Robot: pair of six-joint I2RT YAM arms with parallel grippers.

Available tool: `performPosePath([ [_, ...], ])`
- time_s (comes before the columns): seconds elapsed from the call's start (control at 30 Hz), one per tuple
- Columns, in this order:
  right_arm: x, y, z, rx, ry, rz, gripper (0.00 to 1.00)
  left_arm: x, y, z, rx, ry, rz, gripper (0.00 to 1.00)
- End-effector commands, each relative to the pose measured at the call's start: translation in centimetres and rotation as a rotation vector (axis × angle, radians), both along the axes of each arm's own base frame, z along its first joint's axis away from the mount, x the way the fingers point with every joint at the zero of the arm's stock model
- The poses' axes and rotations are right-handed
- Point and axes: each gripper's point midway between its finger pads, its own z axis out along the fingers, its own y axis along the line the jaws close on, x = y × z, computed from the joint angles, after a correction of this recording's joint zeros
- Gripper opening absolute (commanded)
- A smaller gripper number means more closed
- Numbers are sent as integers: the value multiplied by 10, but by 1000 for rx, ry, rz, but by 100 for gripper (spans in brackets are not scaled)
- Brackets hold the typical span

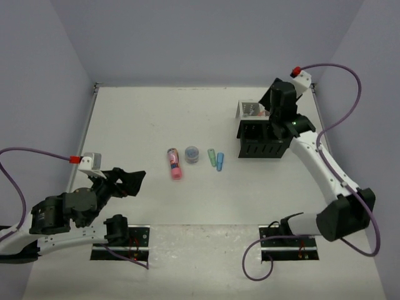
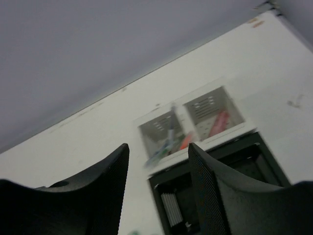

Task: Sort the stationery into containers
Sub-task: Place the stationery in the storage box, then pick up the stationery from the center of the board.

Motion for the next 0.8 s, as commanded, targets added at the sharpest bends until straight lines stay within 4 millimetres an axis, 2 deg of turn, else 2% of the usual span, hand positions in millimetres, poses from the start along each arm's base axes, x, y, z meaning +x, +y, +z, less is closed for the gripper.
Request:
performPosePath([
  [0.0, -55, 104, -15, -43, 188, 367, 57, 1, 7, 15, -78, -29, 13, 100],
  [0.07, -82, 121, -49, -91, 343, 399, 57, 1, 8, 15, -79, -28, 17, 100],
  [0.13, -99, 142, -78, -92, 401, 433, 58, 0, 9, 15, -87, -27, 18, 100],
  [0.2, -109, 154, -100, -65, 448, 467, 57, 0, 10, 15, -89, -28, 18, 100],
  [0.33, -108, 178, -134, -30, 541, 518, 56, 0, 9, 16, -90, -29, 13, 100],
  [0.37, -107, 178, -145, -43, 570, 515, 55, 0, 9, 15, -88, -29, 13, 100],
  [0.4, -105, 183, -146, -44, 580, 528, 55, 0, 9, 15, -87, -28, 11, 100],
  [0.6, -87, 182, -188, -100, 682, 492, 55, 0, 9, 15, -91, -28, 11, 100],
  [0.7, -82, 177, -209, -119, 729, 476, 51, -1, 11, 16, -97, -31, 13, 100],
  [0.77, -81, 183, -216, -92, 732, 513, 50, -1, 12, 17, -105, -32, 11, 100],
])
